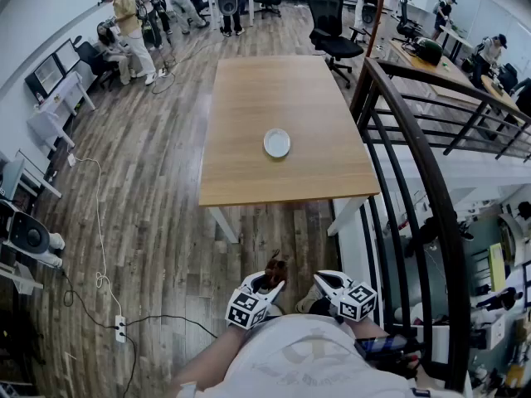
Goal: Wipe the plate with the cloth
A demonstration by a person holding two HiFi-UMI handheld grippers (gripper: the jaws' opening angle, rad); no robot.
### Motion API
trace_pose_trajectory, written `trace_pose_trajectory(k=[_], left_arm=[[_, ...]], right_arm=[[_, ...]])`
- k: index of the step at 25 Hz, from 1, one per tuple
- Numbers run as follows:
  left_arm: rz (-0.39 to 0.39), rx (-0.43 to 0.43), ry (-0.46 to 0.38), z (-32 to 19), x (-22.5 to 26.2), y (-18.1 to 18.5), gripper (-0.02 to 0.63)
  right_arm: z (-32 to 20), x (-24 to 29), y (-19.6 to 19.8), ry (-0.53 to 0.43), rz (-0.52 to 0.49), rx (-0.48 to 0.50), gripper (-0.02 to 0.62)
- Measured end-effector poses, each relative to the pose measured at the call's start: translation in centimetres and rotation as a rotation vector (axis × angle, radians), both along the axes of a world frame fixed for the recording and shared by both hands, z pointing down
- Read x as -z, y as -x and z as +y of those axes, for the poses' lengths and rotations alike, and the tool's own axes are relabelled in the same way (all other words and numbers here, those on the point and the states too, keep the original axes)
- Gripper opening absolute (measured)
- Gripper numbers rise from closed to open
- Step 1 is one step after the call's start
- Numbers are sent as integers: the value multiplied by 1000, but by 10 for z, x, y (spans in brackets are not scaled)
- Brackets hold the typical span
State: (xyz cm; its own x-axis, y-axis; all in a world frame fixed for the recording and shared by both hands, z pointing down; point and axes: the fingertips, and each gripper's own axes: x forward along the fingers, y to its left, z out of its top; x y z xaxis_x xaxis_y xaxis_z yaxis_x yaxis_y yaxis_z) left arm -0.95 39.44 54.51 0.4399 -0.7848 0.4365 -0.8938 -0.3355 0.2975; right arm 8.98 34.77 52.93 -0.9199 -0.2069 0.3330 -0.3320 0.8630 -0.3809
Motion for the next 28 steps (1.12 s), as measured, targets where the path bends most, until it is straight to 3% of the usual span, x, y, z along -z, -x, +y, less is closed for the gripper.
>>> trace_pose_trajectory(k=[9, 17, 22, 28], left_arm=[[5, 21, -3, 6, -4, 3, 170], [17, 31, 36, 10, -13, 1, 170], [29, -16, 17, -2, -8, -13, 170], [37, -37, 43, -5, -21, -17, 170]], right_arm=[[3, 18, 12, -8, -97, 34, 14], [3, 11, 10, 46, -149, 24, 14], [-5, 9, 1, 27, -130, 4, 14], [-1, -20, -9, 19, -9, 11, 14]])
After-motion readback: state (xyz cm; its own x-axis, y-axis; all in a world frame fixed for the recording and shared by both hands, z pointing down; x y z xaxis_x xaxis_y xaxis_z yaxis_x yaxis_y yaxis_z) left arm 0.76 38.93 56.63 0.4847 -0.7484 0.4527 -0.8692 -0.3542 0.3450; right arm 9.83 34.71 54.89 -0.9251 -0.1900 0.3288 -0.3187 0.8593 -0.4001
